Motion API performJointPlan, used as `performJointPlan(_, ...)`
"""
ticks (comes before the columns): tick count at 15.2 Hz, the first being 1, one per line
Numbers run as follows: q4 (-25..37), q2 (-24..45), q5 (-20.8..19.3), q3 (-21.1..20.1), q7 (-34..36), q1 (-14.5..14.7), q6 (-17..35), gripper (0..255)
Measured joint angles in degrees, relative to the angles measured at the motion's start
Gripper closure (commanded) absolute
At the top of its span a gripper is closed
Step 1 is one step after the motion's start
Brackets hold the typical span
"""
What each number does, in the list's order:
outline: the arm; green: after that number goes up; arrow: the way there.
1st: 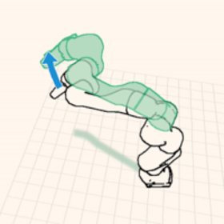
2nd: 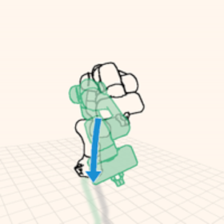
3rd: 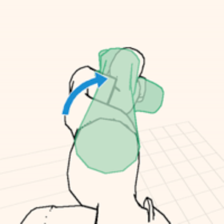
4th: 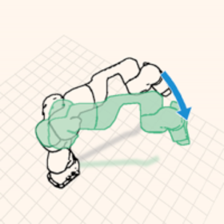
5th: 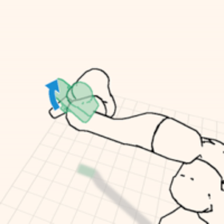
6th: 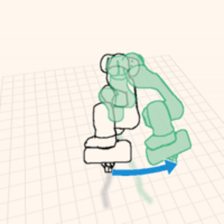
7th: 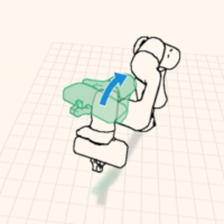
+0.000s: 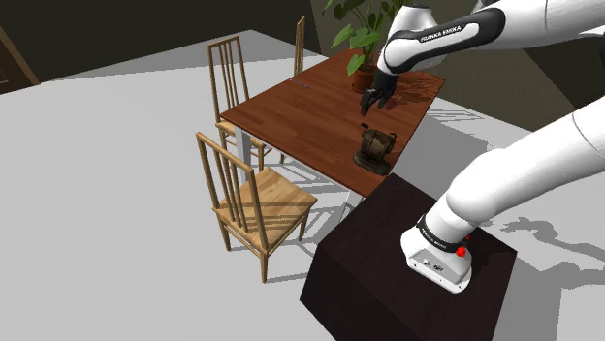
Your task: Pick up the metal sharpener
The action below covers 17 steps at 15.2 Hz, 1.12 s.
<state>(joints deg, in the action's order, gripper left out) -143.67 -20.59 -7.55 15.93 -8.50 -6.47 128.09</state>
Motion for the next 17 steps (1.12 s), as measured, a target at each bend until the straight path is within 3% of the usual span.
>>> performJointPlan(8, 5.0, 17.1, 3.5, 5.6, -9.1, -1.0, 11.3, 0)
performJointPlan(11, 8.0, 24.1, 6.7, 6.3, -12.6, -1.6, 14.8, 0)
performJointPlan(17, 16.0, 38.0, 13.7, 5.5, -20.6, -5.5, 19.5, 0)
